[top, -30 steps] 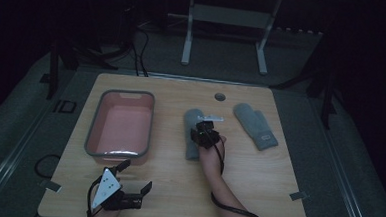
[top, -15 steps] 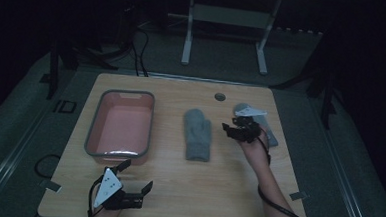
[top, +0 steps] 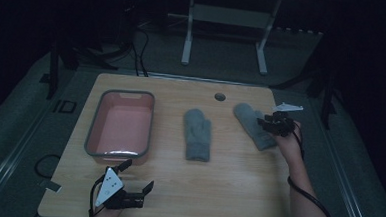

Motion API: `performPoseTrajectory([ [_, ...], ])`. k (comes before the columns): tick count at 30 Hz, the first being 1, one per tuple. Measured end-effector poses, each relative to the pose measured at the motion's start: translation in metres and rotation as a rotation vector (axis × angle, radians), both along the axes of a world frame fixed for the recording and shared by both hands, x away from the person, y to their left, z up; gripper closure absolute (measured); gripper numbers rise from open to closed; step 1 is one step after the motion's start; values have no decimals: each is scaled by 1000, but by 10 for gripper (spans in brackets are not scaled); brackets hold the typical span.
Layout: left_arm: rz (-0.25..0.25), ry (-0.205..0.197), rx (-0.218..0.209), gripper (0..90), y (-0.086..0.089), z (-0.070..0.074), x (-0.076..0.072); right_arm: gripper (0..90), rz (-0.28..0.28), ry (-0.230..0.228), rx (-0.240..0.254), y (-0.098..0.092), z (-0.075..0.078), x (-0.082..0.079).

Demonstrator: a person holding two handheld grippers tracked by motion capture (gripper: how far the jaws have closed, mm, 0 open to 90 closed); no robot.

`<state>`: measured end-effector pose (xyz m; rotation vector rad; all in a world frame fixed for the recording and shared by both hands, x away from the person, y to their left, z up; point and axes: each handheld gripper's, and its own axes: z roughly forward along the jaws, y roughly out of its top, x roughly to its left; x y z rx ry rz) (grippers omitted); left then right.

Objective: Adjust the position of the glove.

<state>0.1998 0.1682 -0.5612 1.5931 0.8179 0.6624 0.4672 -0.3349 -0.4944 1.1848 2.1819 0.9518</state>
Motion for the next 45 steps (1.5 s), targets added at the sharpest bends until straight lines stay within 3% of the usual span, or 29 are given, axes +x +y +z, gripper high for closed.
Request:
performPoseTrajectory([
  [5,-1,-7,-10,15,1,0,0,557,-2,59,-3,-6,-21,15],
  [8,-2,-2,-8,15,1,0,0,554,2,83,27,-8,-33,19],
  [10,-3,1,-3,15,1,0,-1,527,24,123,24,-7,-43,21],
  [12,-4,0,-7,15,1,0,-1,543,25,104,3,-5,-51,19],
  [15,-4,-4,-8,15,1,0,-1,664,3,85,12,-4,-53,17],
  [17,-3,-3,-1,15,1,0,-1,739,-36,102,20,-1,-52,15],
  [20,-6,-4,-6,15,1,0,0,806,-145,163,99,-1,-48,15],
  [22,-9,-5,-27,15,2,1,-1,827,-187,157,104,3,-45,12],
  [30,-5,-6,-30,15,3,1,-1,833,-285,83,98,15,-25,-20],
  [33,0,-6,-23,15,2,1,-2,833,-336,37,118,20,-13,-43],
  [34,2,-6,-24,15,2,1,-2,833,-359,18,104,22,-10,-50],
  [40,2,-4,-22,15,2,1,-3,832,-437,10,131,18,-3,-77],
  [45,10,-4,-24,15,4,2,-2,830,-482,21,143,11,-11,-91],
])
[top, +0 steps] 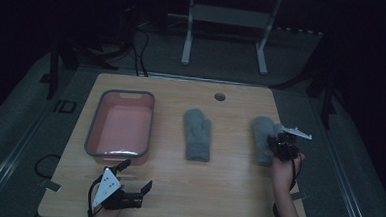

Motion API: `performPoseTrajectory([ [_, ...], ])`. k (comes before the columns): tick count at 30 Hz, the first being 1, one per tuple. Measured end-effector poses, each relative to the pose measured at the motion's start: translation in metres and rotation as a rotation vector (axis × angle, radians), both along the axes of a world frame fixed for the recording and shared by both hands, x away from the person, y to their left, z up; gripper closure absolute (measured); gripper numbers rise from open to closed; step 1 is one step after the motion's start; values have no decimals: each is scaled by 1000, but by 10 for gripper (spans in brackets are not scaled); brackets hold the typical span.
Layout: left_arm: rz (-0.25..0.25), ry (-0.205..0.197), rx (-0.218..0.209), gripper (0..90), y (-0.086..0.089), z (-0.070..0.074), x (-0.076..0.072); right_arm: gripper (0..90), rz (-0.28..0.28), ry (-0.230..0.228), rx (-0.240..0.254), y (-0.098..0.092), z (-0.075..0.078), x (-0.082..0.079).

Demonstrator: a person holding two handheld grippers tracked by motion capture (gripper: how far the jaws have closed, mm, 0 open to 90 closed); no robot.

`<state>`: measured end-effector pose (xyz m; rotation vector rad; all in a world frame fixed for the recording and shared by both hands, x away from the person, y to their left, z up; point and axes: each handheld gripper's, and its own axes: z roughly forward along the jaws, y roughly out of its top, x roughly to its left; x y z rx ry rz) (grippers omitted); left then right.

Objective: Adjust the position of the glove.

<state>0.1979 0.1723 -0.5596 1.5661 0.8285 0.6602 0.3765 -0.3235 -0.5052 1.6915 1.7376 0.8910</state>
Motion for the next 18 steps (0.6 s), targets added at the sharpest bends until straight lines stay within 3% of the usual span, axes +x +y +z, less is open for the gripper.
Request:
performPoseTrajectory([
  [3,0,4,-7,15,1,0,0,829,-9,23,4,-2,-11,-3],
  [8,-2,-8,19,15,1,1,-1,786,17,73,-11,-4,-37,-1],
  [9,-2,-8,19,15,1,1,-1,786,17,73,-11,-4,-37,-1],
  [10,-1,-3,12,15,2,1,-1,642,69,60,-1,-7,-36,-2],
  [12,0,3,8,15,2,0,0,566,111,59,8,-9,-32,-1],
  [14,-2,5,5,15,2,0,0,541,134,39,-4,-13,-26,-2],
  [16,-4,5,9,15,1,0,0,498,198,19,-22,-18,-19,-2],
  [18,-9,7,14,15,0,-1,0,501,241,25,-47,-21,-16,-1],
])
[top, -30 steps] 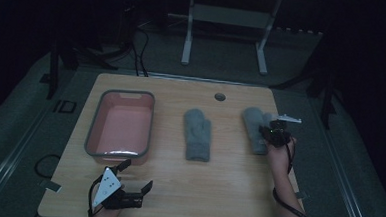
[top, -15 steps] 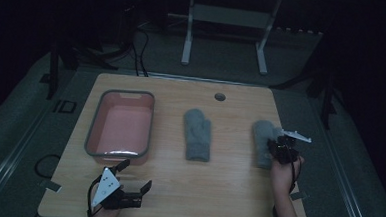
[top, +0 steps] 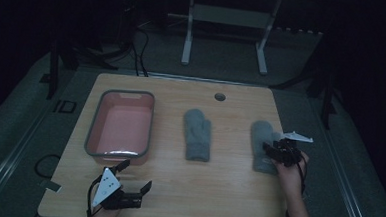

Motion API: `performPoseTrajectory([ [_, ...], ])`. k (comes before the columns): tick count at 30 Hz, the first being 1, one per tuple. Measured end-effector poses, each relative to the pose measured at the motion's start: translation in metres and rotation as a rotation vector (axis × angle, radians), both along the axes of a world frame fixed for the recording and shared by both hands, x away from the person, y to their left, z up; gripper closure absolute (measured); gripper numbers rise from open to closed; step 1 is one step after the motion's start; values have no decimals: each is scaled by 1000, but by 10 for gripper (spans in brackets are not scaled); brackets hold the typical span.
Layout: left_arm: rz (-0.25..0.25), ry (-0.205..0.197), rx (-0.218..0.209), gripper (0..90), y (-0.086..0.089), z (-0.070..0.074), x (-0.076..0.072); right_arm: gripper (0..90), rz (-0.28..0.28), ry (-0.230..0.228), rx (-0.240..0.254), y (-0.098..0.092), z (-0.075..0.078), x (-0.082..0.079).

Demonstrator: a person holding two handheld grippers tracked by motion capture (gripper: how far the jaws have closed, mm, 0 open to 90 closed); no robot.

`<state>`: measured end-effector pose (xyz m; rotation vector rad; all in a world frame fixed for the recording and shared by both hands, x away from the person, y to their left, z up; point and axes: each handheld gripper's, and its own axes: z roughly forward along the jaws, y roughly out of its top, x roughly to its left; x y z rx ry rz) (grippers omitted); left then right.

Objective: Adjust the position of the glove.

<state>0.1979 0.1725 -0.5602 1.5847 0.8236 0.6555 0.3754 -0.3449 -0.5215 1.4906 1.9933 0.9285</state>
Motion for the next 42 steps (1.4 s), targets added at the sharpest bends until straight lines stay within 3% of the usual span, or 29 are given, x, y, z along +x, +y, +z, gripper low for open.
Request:
performPoseTrajectory([
  [4,-7,5,5,15,-2,-1,1,484,95,14,-17,-4,-4,5],
  [7,-8,8,7,15,-2,-1,1,481,113,23,0,-9,-12,11],
  [9,-6,6,6,15,-1,-1,1,504,111,36,-28,-8,-20,14],
  [10,-4,6,7,15,-1,-1,1,515,118,31,-51,-8,-25,14],
  [11,-2,5,5,15,0,-1,1,547,124,8,-43,-8,-29,13],
  [15,5,7,0,15,0,-2,2,736,91,10,6,-8,-31,11],
  [20,2,5,13,15,-2,-2,1,814,48,5,-24,0,-25,10],
  [23,1,4,13,15,-2,-1,1,818,17,-1,6,3,-17,9],
  [25,0,7,8,15,-1,-2,1,818,6,-16,0,7,-10,8],
  [33,-4,7,5,15,-2,-1,0,818,-5,-59,24,26,21,9],
  [34,-5,8,4,15,-2,-1,0,818,-5,-78,31,35,33,8],
  [42,-6,7,4,15,-2,-1,0,818,18,-123,53,67,68,8],
])
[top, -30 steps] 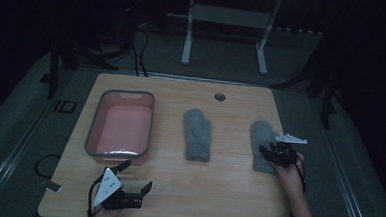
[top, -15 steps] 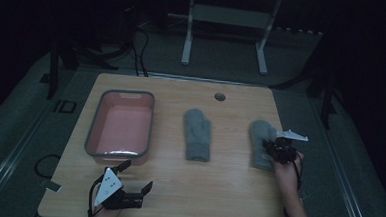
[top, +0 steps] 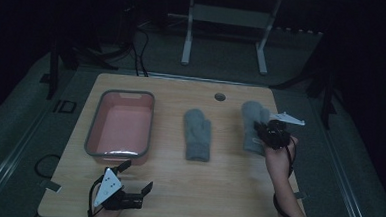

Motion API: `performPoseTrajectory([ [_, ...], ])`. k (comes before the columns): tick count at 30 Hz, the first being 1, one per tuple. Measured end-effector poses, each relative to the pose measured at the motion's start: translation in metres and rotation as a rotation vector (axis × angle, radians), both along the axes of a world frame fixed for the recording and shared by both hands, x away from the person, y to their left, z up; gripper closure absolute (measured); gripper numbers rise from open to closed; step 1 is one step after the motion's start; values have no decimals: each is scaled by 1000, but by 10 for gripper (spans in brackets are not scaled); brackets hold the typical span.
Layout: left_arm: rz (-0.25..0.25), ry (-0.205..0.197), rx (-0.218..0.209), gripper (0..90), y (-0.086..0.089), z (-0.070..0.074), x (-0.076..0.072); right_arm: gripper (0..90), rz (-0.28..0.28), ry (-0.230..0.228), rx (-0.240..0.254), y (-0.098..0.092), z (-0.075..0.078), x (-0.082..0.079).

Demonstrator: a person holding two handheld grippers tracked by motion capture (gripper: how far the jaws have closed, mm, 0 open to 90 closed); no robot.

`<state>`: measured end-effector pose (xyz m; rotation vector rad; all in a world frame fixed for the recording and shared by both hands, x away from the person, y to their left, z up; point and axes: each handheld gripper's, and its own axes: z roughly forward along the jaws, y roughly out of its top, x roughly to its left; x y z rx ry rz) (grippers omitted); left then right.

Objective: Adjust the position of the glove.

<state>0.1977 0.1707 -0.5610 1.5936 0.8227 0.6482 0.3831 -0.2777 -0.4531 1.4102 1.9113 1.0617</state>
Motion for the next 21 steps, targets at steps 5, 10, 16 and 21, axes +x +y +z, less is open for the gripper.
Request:
performPoseTrajectory([
  [5,-6,6,-8,15,-1,0,-1,817,31,-17,6,25,15,1],
  [10,-17,4,1,15,-3,0,-1,818,59,-37,13,50,24,2],
  [16,-15,4,-5,15,-2,0,-1,818,85,-30,34,82,28,3],
  [21,-15,-2,-3,15,-2,1,-3,818,110,-15,46,110,22,3],
])
